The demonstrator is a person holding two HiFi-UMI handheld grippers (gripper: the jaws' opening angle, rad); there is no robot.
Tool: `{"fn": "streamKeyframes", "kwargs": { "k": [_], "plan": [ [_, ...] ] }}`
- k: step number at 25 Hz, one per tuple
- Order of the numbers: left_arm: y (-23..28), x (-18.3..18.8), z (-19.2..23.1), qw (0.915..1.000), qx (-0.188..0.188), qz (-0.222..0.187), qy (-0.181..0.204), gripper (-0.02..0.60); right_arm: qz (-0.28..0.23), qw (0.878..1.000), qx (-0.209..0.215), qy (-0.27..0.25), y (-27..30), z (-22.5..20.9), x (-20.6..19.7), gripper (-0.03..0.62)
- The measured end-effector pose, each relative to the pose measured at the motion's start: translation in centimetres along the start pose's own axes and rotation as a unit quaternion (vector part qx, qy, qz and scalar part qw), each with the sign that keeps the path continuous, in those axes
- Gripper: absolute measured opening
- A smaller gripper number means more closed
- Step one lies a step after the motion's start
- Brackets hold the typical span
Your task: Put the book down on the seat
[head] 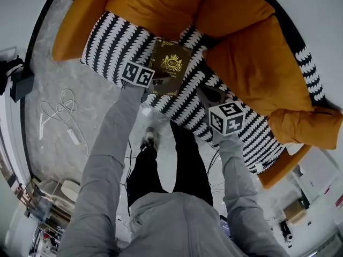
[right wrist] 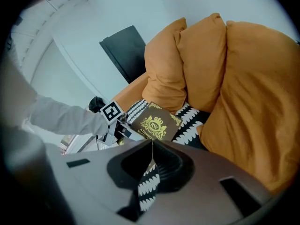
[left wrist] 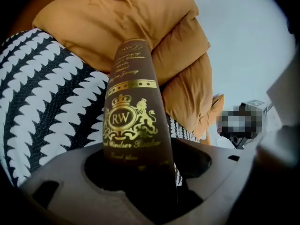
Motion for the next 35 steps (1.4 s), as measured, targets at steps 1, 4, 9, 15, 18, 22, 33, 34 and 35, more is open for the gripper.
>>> {"fn": "streamKeyframes", "kwargs": {
  "k": [1, 4, 9, 15, 18, 22, 33, 34, 35],
  "plan": [
    [0.0, 0.0, 0.4, 1.0000, 0.005, -0.001, -0.002, 0.289, 0.000, 1.000, 0.001, 0.002, 0.1, 0.0, -0.2, 0.031],
    [-0.1, -0.1, 1.0, 0.9996, 0.026, -0.008, -0.007, 0.323, 0.001, 1.000, 0.001, 0.005, -0.1, -0.1, -0.6, 0.031],
    [-1.2, -0.7, 2.2, 0.9980, 0.046, -0.024, -0.035, 0.357, 0.009, 1.000, 0.013, 0.002, -0.2, 0.6, -0.5, 0.029],
    [-3.8, -1.6, 4.9, 0.9925, 0.039, -0.073, -0.090, 0.365, 0.016, 0.999, 0.028, -0.011, 0.9, 2.1, 0.0, 0.030],
    [-4.2, -2.3, 5.7, 0.9891, 0.049, -0.088, -0.108, 0.365, 0.017, 0.999, 0.031, -0.012, 0.8, 1.8, -0.4, 0.031],
    [-5.1, -2.8, 6.3, 0.9880, 0.066, -0.087, -0.109, 0.365, 0.017, 0.999, 0.033, -0.015, 0.4, 1.3, -0.5, 0.031],
    [-8.3, -5.6, 4.6, 0.9881, 0.084, -0.077, -0.103, 0.364, 0.010, 0.999, 0.025, -0.027, -1.0, 3.0, 2.2, 0.030],
    [-8.7, -5.8, 4.0, 0.9879, 0.086, -0.081, -0.100, 0.364, 0.006, 0.999, 0.022, -0.029, -1.4, 3.3, 2.5, 0.031],
    [-9.3, -6.1, 3.5, 0.9876, 0.089, -0.087, -0.096, 0.364, 0.001, 0.999, 0.020, -0.030, -1.7, 3.6, 2.8, 0.029]
  ]
}}
Point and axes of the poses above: the fingertips, and each gripper's own axes: y forward along the fingers, z to its left, x out of its top, the point moved 10 cm from there along -y, backward along the fingers, and after that the axes turned 5 degrees about -y, right-handed, at the moved point
